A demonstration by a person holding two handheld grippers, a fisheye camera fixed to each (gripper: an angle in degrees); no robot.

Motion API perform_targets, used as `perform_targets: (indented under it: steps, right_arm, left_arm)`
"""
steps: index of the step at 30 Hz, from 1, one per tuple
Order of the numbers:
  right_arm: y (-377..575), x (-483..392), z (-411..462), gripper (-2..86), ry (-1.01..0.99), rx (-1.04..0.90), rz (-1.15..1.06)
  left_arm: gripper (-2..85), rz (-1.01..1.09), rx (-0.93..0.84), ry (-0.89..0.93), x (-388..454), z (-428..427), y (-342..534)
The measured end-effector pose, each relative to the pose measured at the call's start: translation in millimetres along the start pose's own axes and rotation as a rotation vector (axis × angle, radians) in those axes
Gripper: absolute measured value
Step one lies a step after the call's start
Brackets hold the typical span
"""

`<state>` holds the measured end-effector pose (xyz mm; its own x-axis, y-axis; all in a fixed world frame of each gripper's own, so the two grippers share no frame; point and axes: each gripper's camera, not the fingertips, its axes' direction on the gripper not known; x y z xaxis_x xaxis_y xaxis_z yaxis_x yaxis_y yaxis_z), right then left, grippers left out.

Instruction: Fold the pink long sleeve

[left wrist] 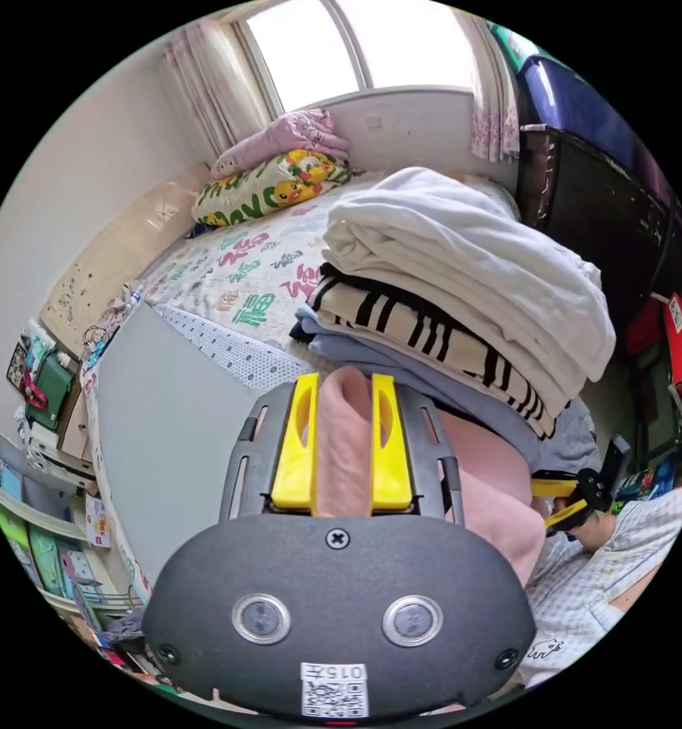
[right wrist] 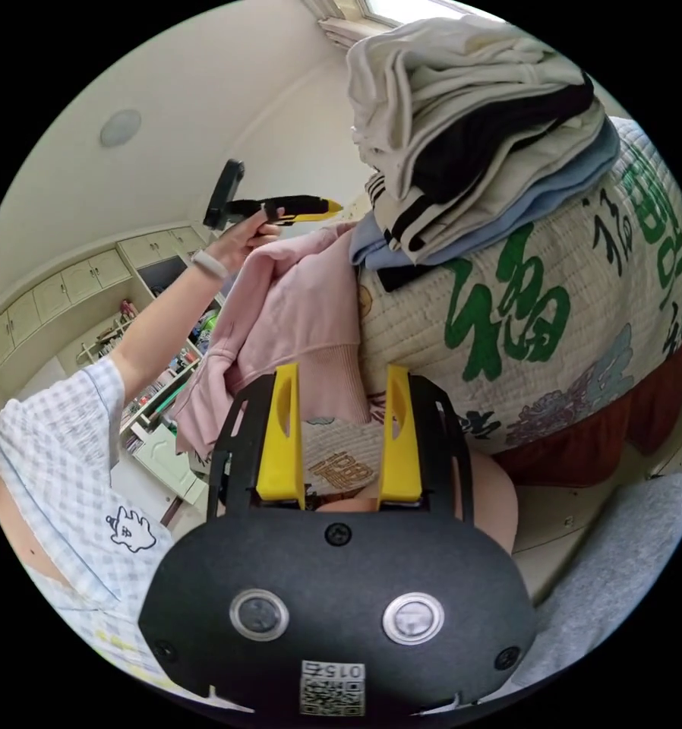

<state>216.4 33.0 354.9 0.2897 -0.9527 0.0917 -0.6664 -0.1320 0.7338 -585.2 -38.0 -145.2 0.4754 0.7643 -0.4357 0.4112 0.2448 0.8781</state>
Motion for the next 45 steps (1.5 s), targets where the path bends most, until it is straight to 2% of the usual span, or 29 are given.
perform_targets:
  steps: [6,10,15,19,24,28,33,36,38,42,45]
  right_arm:
    - [-20,18,-14,12.4,-0.049,-0.039,-0.020]
    - [-25,27,-24,7.6,-0.194,-0.056,-0.035]
    - [-25,24,-36,3.3,-0.164,-0.040,-0.067]
    - [-20,21,-58,0.0,-0.162,0.017,-0.076]
    - [-11,19,-91,-0.8,-0.168,0.139,-0.035]
    - [-22,-8,-119,-0.8,-0.109,0.239,-0.120]
    - [-41,-44,-152,-0.7,-0.004,0.412,-0.223]
    - [-53,-64,-166,-0.5,0.028,0.498,-0.256]
    - [-54,-92,-167,-0.3,0.035,0.510,-0.323]
    - [-39,-137,-144,0.0,-0.049,0.429,-0.437]
    - [-16,-168,-114,0.1,-0.227,0.338,-0.493]
  left_arm:
    - [9.0,0.064,-0.187,-0.052,18,60,-61]
    - [7.0,0.130,-0.272,-0.154,31,71,-71]
    - [3.9,0.161,-0.333,-0.145,35,73,-71]
    - [2.0,0.171,-0.242,-0.236,40,43,-58]
    - [1.2,0.085,-0.093,-0.331,30,-20,-38]
    - [1.0,0.028,0.020,-0.392,24,-78,-13]
    - [1.0,-0.082,0.219,-0.334,-3,-156,23]
    - [1.1,-0.177,0.366,-0.240,-33,-207,58]
    - [1.1,-0.241,0.461,-0.154,-63,-241,107]
    - [1.0,-0.305,0.540,-0.076,-111,-274,220]
    - [1.0,-0.391,0.620,0.014,-152,-296,354]
